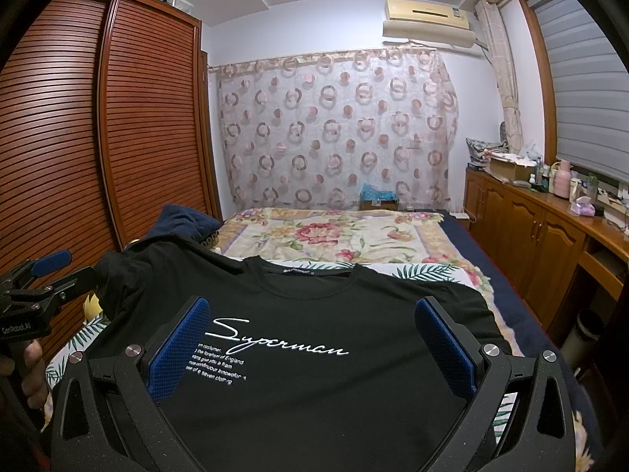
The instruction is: Fold small clothes
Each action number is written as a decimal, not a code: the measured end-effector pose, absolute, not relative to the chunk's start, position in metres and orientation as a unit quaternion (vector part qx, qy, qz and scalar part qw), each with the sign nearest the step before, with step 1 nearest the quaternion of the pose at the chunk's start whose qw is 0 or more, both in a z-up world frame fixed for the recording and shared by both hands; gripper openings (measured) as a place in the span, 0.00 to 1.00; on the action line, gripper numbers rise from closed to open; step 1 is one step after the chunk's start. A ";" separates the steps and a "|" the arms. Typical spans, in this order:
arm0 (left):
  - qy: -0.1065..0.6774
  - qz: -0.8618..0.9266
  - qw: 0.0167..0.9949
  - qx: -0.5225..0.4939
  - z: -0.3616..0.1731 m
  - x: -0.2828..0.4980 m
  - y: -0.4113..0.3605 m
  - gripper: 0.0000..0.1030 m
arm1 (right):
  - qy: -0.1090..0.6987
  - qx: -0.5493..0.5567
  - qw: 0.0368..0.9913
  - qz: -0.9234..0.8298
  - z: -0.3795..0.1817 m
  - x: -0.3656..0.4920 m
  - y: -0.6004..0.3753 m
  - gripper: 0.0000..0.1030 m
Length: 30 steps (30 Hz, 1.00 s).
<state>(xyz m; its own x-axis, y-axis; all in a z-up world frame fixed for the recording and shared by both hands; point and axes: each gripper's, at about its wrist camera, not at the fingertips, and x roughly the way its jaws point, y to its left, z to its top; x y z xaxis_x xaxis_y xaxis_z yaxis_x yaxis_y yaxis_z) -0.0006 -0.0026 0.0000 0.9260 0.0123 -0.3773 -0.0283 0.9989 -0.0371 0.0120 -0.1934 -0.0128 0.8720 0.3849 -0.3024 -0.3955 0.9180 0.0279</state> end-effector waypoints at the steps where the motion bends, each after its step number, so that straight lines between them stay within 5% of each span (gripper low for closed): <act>1: 0.192 0.011 0.981 -0.021 0.000 -0.001 -0.003 1.00 | 0.153 -0.018 0.967 0.201 -0.013 0.012 -0.193 1.00; 30: 0.194 0.008 0.981 -0.020 -0.001 -0.003 0.007 1.00 | 0.154 -0.016 0.966 0.206 -0.014 0.011 -0.190 1.00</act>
